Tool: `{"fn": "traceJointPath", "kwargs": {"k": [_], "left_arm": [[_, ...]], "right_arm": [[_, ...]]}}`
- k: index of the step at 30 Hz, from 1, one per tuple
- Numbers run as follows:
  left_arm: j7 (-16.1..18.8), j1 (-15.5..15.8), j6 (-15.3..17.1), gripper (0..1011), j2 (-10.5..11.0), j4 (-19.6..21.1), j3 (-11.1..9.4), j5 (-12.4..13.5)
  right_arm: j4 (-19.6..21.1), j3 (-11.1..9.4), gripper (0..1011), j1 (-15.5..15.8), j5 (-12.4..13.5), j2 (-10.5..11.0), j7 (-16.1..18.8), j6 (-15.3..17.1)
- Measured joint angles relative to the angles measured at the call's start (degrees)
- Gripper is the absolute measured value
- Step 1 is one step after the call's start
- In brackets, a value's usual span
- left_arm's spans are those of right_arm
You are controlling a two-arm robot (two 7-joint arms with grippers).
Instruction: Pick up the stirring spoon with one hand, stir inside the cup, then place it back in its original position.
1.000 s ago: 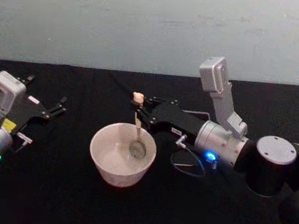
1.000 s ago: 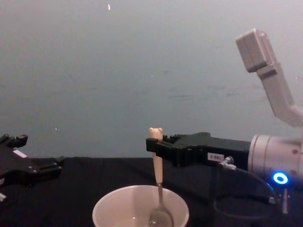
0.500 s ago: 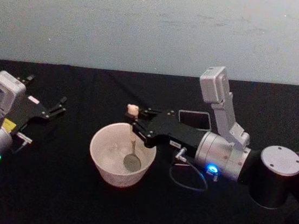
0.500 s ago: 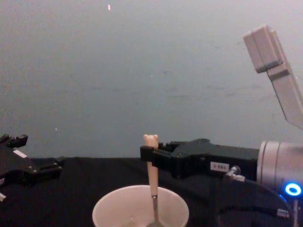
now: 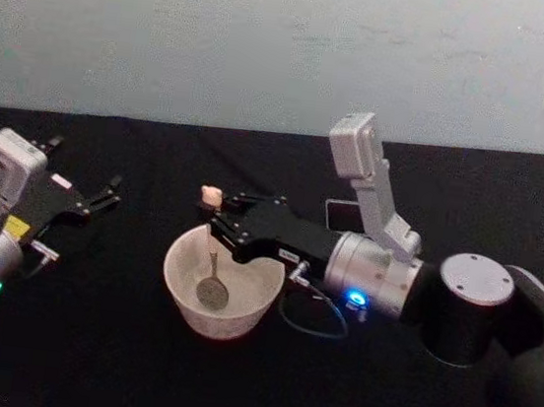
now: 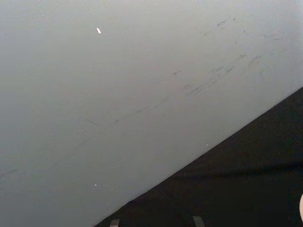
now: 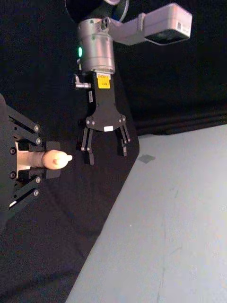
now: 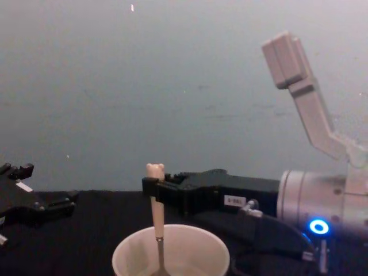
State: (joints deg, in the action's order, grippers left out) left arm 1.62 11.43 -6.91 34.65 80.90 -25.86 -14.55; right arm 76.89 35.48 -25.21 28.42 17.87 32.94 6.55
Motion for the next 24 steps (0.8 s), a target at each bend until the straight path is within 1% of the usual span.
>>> {"fn": "traceJointPath", "kwargs": {"k": [4,7,12,16,19,22,24], "left_arm": [[0.0,0.0,0.0,1002,0.0,0.0,0.0,0.0],[0.0,0.0,0.0,1001,0.0,0.0,0.0,0.0],[0.0,0.0,0.0,1001,0.0,0.0,0.0,0.0],[0.0,0.0,0.0,1002,0.0,0.0,0.0,0.0],[0.0,0.0,0.0,1001,0.0,0.0,0.0,0.0],[0.0,0.0,0.0,1002,0.0,0.0,0.0,0.0],[0.0,0.0,0.0,1001,0.0,0.0,0.0,0.0]], "right_arm": [[-2.7,0.5,197,-1.5,-0.6,-1.6,-0.7,0.0],[-4.2,0.4,197,-2.3,-0.7,-2.4,-1.1,0.0],[-6.7,-0.4,197,-3.6,-1.1,-3.5,-2.2,-0.4],[-7.8,-1.2,197,-4.1,-1.4,-3.6,-3.1,-0.7],[-7.9,-1.8,195,-4.1,-1.6,-3.3,-3.5,-0.6],[-7.4,-2.2,197,-3.7,-1.7,-2.8,-3.6,-0.3],[-5.9,-2.5,195,-2.8,-1.7,-1.9,-3.6,0.2]]}}
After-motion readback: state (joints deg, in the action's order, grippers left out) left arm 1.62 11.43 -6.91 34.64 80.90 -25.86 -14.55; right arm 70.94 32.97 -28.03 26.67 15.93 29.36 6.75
